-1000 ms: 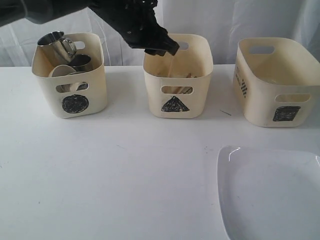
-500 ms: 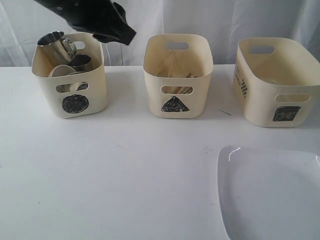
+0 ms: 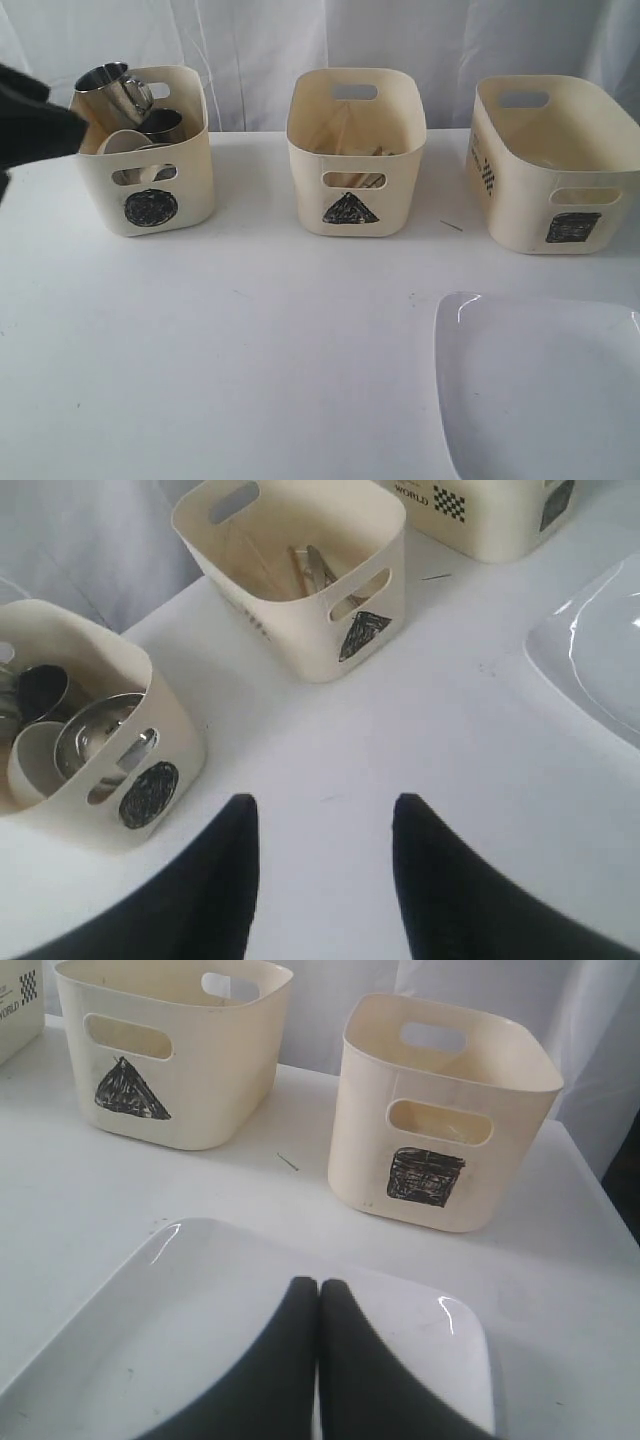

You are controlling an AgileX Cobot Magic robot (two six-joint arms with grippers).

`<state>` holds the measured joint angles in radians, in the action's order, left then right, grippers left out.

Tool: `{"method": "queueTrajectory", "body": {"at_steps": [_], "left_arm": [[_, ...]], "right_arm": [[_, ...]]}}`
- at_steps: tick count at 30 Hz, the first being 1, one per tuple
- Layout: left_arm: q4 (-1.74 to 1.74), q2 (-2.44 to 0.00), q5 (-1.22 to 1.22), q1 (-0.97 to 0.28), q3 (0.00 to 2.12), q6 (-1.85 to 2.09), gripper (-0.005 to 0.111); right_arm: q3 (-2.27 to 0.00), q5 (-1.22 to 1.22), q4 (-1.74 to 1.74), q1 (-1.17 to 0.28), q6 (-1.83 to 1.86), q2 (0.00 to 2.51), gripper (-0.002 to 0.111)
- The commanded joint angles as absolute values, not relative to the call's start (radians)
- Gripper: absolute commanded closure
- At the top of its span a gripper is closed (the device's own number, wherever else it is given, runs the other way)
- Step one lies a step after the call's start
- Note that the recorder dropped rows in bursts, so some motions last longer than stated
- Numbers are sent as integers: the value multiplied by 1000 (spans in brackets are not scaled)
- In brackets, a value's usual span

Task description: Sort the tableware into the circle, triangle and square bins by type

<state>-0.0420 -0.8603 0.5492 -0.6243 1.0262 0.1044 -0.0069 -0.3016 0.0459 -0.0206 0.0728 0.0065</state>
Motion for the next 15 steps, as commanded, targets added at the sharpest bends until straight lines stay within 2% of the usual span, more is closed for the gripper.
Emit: {"method": "queueTrajectory", "body": {"at_steps": [1,9,15], "left_arm": [[-29,-654,555,-622,904,43,59],[-31,-377,701,-622,822,0,59],[-10,-277,874,-622,815,-14,59]], "right_arm": [[0,-293,48,-24,72,0,108],[0,-293,48,-24,72,0,108],[0,-293,48,-24,72,0,108]]}}
